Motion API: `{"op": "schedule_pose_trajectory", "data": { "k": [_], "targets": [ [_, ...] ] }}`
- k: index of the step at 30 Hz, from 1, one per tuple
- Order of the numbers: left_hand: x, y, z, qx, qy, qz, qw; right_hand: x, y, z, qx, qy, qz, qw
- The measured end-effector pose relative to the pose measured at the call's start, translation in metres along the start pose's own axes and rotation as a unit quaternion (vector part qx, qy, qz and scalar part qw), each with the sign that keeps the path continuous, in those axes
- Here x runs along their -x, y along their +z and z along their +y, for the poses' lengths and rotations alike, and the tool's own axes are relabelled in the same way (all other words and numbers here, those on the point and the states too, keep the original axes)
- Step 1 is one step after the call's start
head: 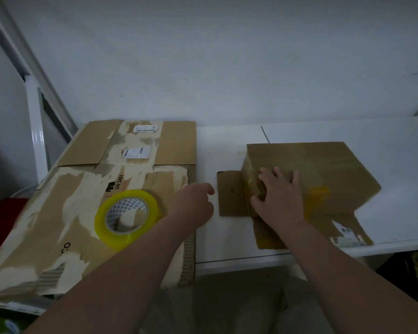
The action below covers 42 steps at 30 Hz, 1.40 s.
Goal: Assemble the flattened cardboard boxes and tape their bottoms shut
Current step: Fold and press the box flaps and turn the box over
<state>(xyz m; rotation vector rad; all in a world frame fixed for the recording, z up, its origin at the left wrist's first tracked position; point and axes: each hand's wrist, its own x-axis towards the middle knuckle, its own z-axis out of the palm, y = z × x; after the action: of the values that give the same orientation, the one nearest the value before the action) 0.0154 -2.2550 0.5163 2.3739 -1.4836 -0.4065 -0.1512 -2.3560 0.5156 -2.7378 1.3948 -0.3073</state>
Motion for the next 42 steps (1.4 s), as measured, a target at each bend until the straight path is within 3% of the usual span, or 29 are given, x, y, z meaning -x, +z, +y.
{"op": "schedule_pose_trajectory", "data": {
  "k": [7,15,17,26,30,37,42],
  "targets": [
    [0.002,0.0,0.025,0.039,0.033,0.06,0.997,0.026,-0.003,0.038,-0.036,-0.092,0.049,0.994],
    [0.002,-0.004,0.056,0.037,0.072,0.137,0.987,0.05,-0.007,0.077,-0.048,-0.105,0.104,0.988],
    [-0.002,-0.007,0.061,0.023,0.09,0.121,0.988,0.053,-0.01,0.083,-0.047,-0.104,0.093,0.989],
    [-0.031,-0.017,0.082,-0.004,0.148,-0.109,0.983,0.065,-0.029,0.078,-0.031,-0.021,0.023,0.999],
    [-0.032,-0.012,0.082,0.031,0.14,-0.098,0.985,0.068,-0.029,0.072,-0.094,0.045,-0.002,0.995],
    [-0.014,0.0,0.072,0.1,0.166,-0.106,0.975,0.069,-0.038,0.087,-0.12,0.04,0.061,0.99],
    [0.002,0.017,0.088,0.16,0.199,-0.097,0.962,0.077,-0.042,0.114,-0.137,0.066,0.054,0.987]
  ]
}}
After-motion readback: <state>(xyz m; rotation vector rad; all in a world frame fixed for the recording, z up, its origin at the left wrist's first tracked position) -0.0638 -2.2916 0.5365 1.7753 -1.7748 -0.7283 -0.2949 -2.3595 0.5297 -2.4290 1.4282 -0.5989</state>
